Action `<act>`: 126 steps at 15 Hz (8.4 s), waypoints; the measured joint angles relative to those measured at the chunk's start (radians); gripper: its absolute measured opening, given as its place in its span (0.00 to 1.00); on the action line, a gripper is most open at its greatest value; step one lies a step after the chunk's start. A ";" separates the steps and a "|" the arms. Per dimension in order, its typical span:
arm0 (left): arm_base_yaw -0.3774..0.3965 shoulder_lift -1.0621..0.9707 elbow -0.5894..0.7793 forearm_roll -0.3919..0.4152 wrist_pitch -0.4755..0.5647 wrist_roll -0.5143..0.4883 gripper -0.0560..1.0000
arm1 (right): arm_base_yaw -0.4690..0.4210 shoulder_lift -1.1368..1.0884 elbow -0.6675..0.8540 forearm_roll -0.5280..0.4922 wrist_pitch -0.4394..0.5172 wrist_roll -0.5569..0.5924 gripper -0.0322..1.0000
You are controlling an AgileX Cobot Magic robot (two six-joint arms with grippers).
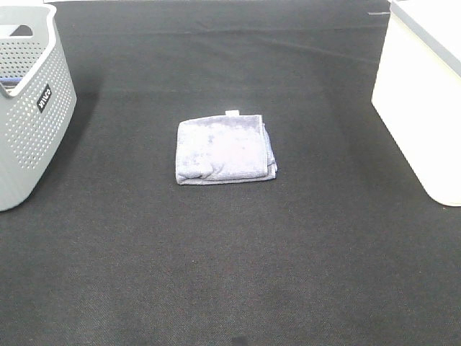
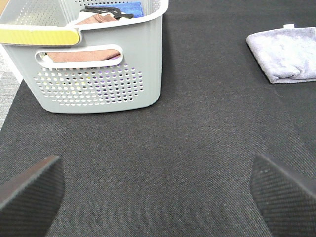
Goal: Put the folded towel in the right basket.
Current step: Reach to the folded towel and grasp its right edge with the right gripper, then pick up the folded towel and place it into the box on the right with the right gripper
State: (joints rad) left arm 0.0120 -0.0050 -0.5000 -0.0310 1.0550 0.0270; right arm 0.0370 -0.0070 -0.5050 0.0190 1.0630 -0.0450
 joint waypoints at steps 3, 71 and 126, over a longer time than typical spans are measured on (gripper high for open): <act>0.000 0.000 0.000 0.000 0.000 0.000 0.97 | 0.000 0.000 0.000 0.000 0.000 0.000 0.78; 0.000 0.000 0.000 0.000 0.000 0.000 0.97 | 0.172 2.646 -1.782 0.640 0.151 -0.249 0.77; 0.000 0.000 0.000 0.000 0.000 0.000 0.97 | -0.315 2.112 -1.601 0.216 0.156 -0.217 0.69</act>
State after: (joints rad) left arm 0.0120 -0.0050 -0.5000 -0.0310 1.0550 0.0270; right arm -0.2780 2.1050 -2.1060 0.2350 1.2190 -0.2620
